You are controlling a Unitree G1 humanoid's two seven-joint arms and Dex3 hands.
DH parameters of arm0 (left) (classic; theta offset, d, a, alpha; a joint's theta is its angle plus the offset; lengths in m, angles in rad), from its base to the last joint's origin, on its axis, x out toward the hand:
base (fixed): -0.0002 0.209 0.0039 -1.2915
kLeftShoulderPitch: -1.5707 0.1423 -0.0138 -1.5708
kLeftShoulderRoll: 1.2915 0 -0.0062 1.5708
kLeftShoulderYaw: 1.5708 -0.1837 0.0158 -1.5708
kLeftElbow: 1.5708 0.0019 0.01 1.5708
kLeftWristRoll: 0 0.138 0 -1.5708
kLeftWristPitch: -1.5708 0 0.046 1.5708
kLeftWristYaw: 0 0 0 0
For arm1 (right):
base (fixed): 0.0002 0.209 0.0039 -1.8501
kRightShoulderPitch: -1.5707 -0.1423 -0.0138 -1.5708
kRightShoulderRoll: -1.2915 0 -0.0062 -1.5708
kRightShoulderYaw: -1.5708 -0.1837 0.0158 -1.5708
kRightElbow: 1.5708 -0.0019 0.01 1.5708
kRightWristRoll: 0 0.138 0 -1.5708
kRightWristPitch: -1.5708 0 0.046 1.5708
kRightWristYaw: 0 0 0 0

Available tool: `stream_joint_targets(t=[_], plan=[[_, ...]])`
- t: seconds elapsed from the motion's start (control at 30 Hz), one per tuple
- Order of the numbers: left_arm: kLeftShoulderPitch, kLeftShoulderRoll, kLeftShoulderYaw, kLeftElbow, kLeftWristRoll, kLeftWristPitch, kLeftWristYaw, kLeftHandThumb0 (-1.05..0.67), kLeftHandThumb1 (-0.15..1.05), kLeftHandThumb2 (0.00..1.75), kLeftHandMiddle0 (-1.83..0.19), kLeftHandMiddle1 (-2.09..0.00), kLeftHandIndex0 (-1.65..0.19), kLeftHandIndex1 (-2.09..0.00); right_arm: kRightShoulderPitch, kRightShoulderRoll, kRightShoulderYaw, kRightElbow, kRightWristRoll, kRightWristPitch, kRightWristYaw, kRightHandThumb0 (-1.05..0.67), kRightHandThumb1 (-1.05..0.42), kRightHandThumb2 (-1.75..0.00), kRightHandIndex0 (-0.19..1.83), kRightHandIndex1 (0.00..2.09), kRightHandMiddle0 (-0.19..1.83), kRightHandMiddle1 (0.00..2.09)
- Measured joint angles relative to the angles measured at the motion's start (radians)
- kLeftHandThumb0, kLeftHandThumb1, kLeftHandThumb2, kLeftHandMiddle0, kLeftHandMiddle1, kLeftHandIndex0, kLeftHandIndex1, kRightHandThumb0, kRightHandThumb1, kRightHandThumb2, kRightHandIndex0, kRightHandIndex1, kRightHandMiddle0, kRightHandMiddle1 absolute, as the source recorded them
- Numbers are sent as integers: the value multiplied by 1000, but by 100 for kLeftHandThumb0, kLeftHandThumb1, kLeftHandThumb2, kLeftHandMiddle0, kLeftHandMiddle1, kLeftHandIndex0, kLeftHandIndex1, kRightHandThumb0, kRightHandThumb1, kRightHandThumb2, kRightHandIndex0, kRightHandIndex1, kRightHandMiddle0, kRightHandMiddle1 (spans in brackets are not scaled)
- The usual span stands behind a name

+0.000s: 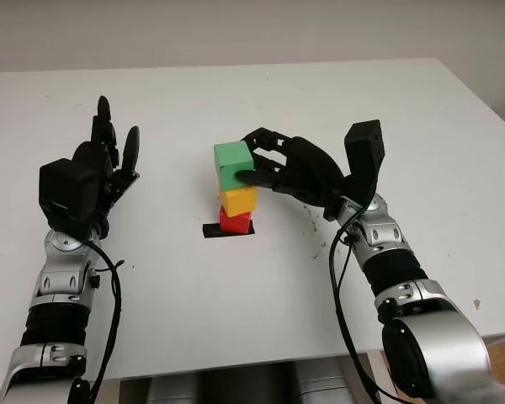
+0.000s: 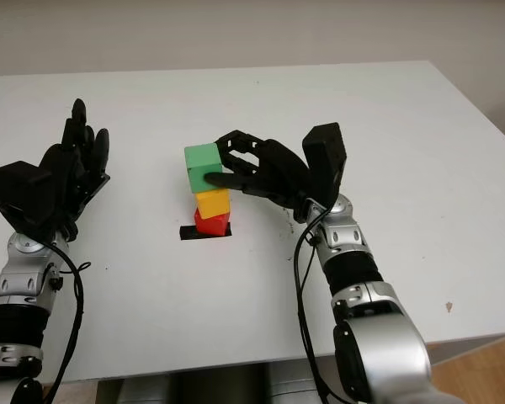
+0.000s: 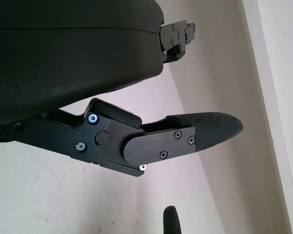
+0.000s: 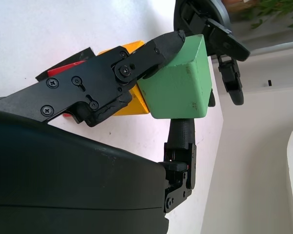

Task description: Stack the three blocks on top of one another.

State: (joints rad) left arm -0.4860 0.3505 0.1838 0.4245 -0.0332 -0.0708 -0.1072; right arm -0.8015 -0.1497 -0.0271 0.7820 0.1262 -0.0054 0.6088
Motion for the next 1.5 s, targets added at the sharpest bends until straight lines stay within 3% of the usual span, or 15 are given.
stream_joint_targets(t=[0.23,0.43,0.57,0.7,0.9,1.03,1.3,1.37,1.43,1.5], plan=[[0,0,1,0,-2,0,-1,-80,105,61,19,0,19,0,8,-18,14,-29,-17,6,-4,-47,-95,-5,16,4,25,154],[0,0,1,0,-5,0,-4,-79,105,62,19,0,19,0,15,-29,9,-30,-1,30,21,-52,-92,-5,11,3,8,135],[0,0,1,0,-5,0,-7,-79,105,61,19,0,19,0,23,-42,2,-30,8,37,35,-56,-89,-5,-3,2,-2,99],[0,0,3,0,-10,0,-13,-79,105,60,19,0,19,0,30,-56,-8,-38,23,44,50,-57,-89,-5,-17,3,-5,44],[0,1,12,0,-10,0,-17,-77,105,61,19,0,19,0,52,-71,-5,-65,28,21,94,-65,-88,-5,-19,0,-18,5],[0,1,17,2,-11,-2,-21,-79,105,61,19,0,19,0,59,-87,-3,-87,32,-13,148,-69,-87,-5,-19,0,-19,0],[0,1,17,3,-10,-2,-24,-79,105,61,19,0,19,0,71,-96,-3,-135,42,-120,208,-94,-87,-6,-19,0,-19,0],[0,1,17,3,-9,-3,-22,-79,105,61,19,0,19,0,88,-104,-9,-179,49,-122,202,-102,-96,-9,-19,0,-19,0],[0,1,17,3,-8,-3,-19,-79,105,61,19,0,19,0,105,-112,-13,-211,52,-127,187,-104,-102,-20,-19,0,-19,0],[0,1,17,3,-7,-3,-17,-79,105,62,19,0,19,0,131,-113,-27,-247,58,-139,138,-98,-104,-50,-19,0,-19,0]])
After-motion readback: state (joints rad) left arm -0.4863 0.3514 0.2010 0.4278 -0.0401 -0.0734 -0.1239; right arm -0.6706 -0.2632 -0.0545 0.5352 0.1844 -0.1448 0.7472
